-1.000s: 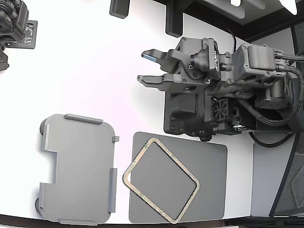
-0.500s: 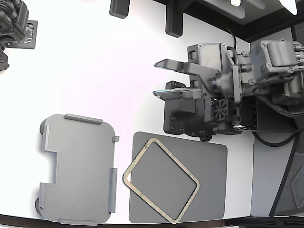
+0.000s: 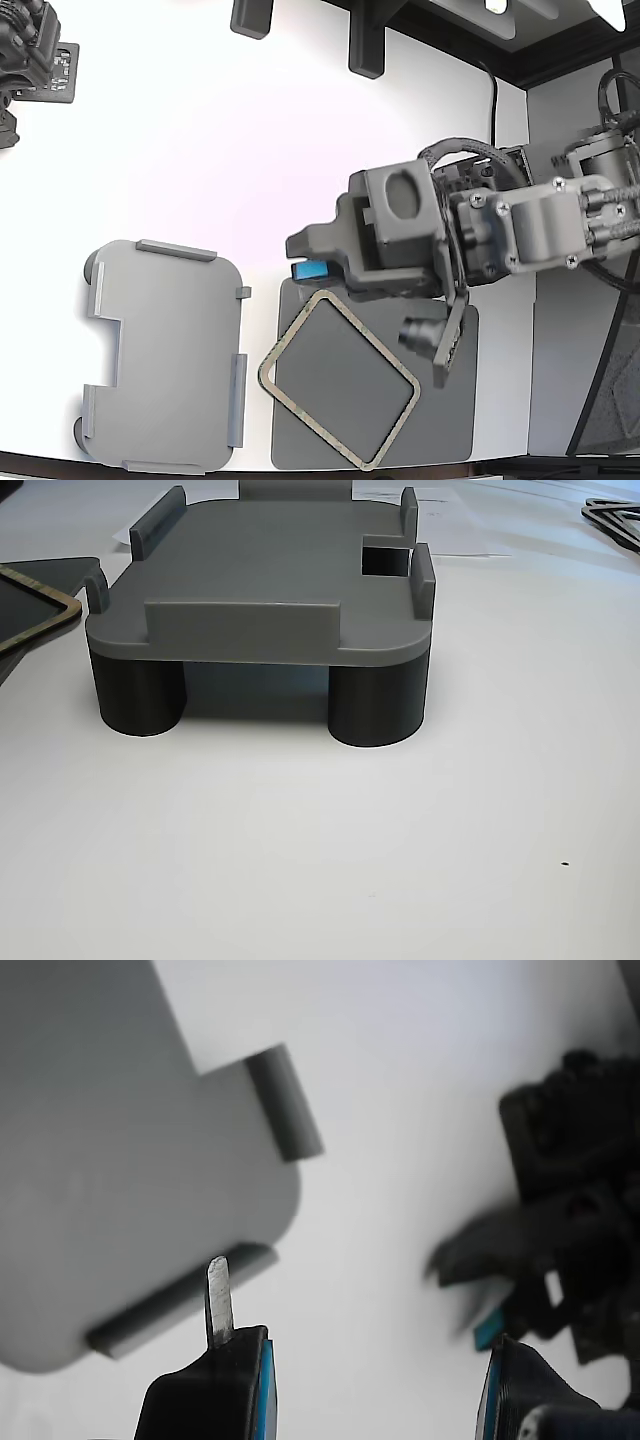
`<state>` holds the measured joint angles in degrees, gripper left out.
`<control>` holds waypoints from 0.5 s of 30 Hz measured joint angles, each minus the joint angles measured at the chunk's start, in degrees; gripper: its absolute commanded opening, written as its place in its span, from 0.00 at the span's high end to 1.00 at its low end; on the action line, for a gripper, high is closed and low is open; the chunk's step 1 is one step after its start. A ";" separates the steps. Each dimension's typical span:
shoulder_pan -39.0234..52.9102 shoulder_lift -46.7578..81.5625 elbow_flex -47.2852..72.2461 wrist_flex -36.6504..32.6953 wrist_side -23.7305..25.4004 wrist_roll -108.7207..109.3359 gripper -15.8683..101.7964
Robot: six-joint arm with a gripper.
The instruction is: Move top rectangular frame to the holder.
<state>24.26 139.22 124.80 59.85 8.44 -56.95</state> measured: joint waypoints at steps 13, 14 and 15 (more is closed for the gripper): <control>14.24 -15.56 -11.69 13.36 -1.14 -12.83 0.05; 15.47 -17.31 -13.36 14.94 -1.67 -12.83 0.05; 16.61 -19.07 -15.03 16.17 -2.46 -12.83 0.03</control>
<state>40.87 120.15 109.78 76.03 5.98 -69.79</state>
